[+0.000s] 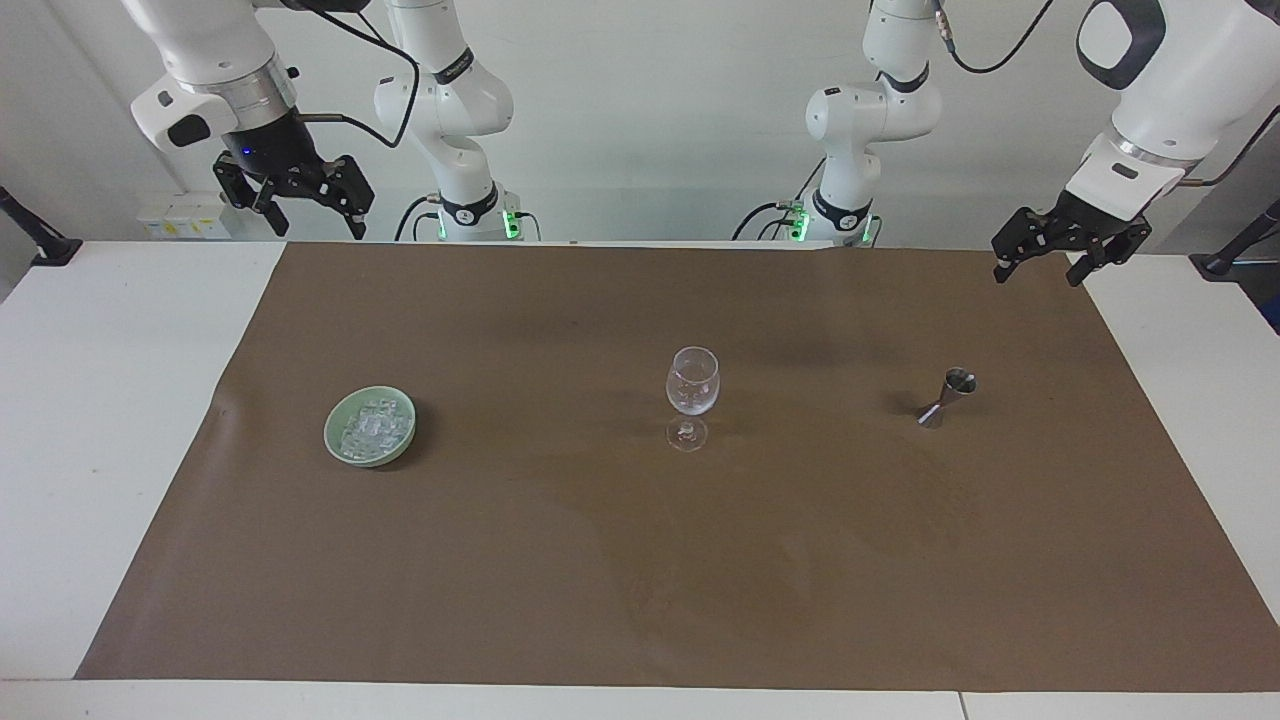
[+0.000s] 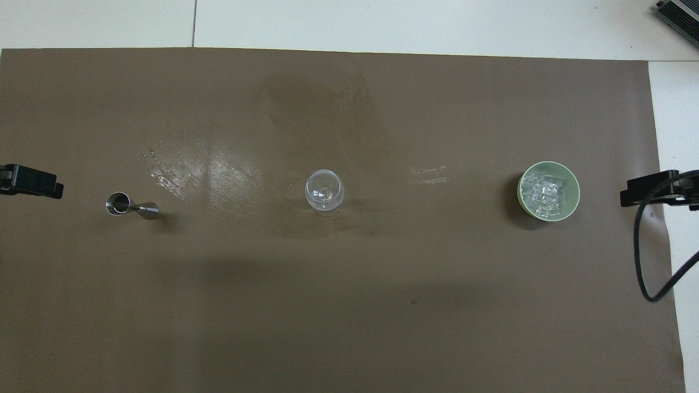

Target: Pour wine and add ice with both arms

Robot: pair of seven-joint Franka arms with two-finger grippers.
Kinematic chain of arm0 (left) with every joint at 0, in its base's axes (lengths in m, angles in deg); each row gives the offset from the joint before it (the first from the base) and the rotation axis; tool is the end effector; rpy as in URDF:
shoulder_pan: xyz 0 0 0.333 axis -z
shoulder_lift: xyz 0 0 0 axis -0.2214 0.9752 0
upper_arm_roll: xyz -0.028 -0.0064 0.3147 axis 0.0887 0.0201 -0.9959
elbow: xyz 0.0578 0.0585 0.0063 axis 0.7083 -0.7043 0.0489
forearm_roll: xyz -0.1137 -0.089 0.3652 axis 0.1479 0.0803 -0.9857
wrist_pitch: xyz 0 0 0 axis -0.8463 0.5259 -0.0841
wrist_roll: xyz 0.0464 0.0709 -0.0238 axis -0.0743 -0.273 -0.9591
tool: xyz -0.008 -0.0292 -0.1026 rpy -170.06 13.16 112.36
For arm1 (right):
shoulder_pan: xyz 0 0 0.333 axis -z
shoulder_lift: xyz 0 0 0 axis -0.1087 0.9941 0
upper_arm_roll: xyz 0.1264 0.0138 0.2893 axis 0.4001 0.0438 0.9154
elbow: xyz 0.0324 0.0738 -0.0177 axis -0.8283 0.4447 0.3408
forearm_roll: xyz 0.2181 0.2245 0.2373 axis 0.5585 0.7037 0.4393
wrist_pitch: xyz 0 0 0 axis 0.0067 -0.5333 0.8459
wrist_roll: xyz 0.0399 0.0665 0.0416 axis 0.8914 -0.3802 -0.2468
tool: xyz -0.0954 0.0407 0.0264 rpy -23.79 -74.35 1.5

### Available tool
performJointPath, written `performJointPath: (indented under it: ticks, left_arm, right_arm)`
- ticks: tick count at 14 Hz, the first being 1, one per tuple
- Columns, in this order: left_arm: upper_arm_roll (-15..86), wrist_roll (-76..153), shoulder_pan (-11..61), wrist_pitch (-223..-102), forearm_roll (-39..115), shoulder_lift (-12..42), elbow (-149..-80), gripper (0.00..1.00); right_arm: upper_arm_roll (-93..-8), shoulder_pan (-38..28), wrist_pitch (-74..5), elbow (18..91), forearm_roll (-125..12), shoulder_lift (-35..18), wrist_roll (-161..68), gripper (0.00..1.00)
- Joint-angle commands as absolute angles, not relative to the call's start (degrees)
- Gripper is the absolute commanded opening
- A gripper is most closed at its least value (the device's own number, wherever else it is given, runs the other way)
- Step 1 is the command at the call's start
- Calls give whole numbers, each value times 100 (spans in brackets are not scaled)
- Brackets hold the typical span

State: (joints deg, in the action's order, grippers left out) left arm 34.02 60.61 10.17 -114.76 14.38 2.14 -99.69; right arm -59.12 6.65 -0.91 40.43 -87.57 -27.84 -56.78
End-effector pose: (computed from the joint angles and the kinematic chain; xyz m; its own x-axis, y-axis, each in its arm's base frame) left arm 0.5376 0.0074 0.6150 0.9948 -0.1007 -0.0169 -0.1003 -0.9947 0.0230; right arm 0.5207 -0.0161 0.6587 0.9971 -0.0719 -0.0241 -0.0719 -0.9974 0.0026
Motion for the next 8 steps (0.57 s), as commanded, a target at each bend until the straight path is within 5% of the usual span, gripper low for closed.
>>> performJointPath:
  ticks: [1,8]
  left_arm:
    - [3389,6112,1059,-11493,1372,39,-10164,100]
    - [3433,6112,1077,-11352,1372,30,-10172,100]
  right_arm:
    - [-5882,694,-129,4164,-8765,-2883,-5646,100]
    - [-5882,694,-129,4164,-8765,-2892,-5646,100]
